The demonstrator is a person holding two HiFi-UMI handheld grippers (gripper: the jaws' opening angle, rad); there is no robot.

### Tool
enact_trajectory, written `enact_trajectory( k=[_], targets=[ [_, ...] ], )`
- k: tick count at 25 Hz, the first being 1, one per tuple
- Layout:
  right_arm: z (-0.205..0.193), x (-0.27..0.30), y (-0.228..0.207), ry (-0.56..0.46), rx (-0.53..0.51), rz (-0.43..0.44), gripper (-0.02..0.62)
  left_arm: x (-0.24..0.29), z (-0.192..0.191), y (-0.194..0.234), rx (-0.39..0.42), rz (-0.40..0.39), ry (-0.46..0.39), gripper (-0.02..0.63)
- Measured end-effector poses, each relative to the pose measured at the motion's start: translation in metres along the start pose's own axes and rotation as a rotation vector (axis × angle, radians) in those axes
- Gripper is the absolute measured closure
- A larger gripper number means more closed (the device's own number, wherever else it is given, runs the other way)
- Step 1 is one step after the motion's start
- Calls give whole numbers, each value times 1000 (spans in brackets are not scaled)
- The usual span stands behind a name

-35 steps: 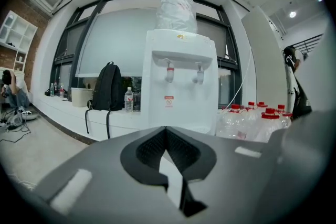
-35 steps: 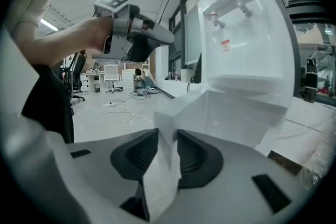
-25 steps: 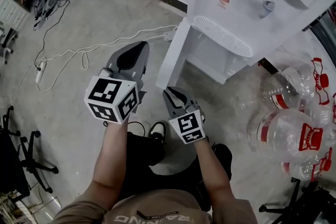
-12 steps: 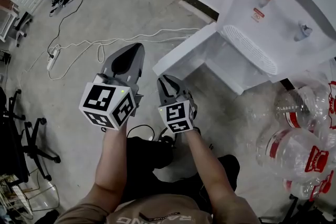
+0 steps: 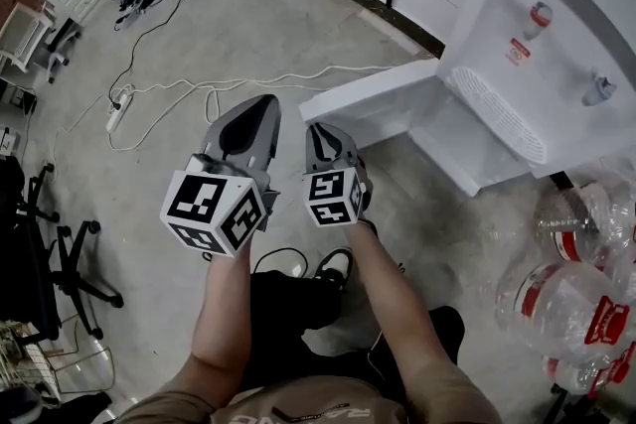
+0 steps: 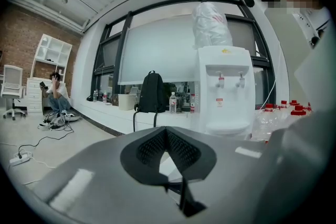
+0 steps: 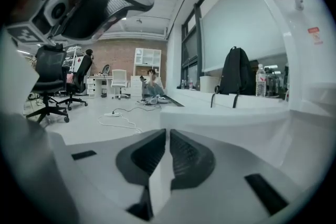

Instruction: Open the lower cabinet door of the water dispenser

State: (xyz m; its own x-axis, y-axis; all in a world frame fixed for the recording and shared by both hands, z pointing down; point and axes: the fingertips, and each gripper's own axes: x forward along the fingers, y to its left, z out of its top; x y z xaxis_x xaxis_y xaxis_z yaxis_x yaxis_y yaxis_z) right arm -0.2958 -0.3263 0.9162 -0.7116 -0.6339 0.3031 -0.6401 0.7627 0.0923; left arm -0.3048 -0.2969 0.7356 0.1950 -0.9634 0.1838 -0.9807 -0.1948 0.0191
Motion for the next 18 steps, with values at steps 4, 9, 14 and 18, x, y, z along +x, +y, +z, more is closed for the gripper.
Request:
enact_trajectory(
  k=[4, 9, 14, 18],
  targets=[
    [5, 15, -2, 13, -4, 24, 571, 3, 3, -3, -7, -11, -11, 604],
    [8, 15, -3, 28, -33, 47, 575, 5, 12, -13, -17, -37, -41, 604],
    [5, -12, -5, 38, -39, 88, 584, 12, 17, -30, -25, -69, -56, 604],
    [4, -48, -21, 29, 8, 82, 586, 20, 25, -57, -4, -118, -70, 604]
  ],
)
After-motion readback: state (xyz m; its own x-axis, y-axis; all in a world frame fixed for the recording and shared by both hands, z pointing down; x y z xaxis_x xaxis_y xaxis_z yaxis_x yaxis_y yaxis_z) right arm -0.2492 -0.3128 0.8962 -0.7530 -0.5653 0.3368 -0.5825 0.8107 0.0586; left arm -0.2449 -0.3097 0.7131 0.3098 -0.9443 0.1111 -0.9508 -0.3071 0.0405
